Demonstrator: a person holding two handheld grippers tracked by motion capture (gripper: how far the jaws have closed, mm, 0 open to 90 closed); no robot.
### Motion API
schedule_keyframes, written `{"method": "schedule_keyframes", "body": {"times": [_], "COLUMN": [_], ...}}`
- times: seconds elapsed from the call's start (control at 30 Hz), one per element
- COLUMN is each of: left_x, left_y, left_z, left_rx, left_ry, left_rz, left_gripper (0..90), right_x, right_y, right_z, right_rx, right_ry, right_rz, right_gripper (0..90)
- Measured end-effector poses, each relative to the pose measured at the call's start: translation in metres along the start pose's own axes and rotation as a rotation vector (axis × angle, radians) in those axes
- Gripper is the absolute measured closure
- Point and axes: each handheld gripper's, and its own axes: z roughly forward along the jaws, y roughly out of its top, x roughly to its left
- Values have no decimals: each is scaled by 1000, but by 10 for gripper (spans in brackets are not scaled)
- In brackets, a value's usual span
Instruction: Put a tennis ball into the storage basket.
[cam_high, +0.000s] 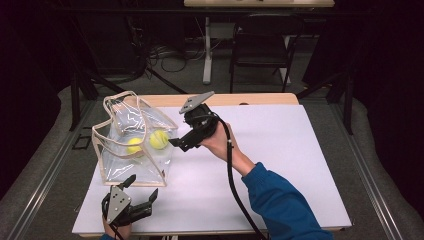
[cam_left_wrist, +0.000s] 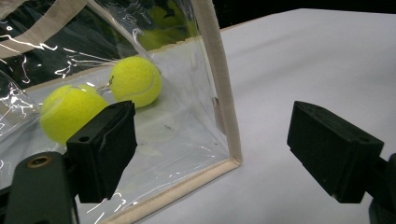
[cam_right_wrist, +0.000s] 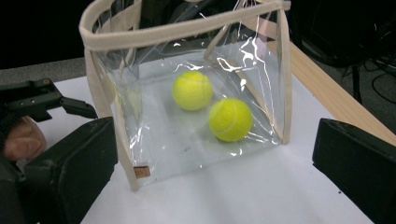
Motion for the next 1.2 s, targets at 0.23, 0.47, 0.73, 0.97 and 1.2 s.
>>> {"method": "schedule_keyframes", "body": {"times": [0.23, 0.47, 0.73, 0.97, 1.2], "left_x": [0, -1, -2, -3, -3], "left_y": [0, 0, 1, 0, 1], "left_z": [1, 2, 2, 2, 2], "left_rx": [-1, 4, 7, 10, 10], "left_ry": [-3, -6, -6, -6, -5], "left_rz": [2, 3, 10, 16, 17], "left_gripper": [160, 160, 159, 160, 160], "right_x": [-4, -6, -6, -2, 0], "right_y": [-22, -48, -74, -95, -117], "right_z": [-5, -14, -30, -43, -56], "right_rx": [38, 77, 88, 119, 139], "right_ry": [-17, -42, -85, -102, -109], "right_rz": [19, 33, 48, 52, 63], "right_gripper": [0, 0, 0, 0, 0]}}
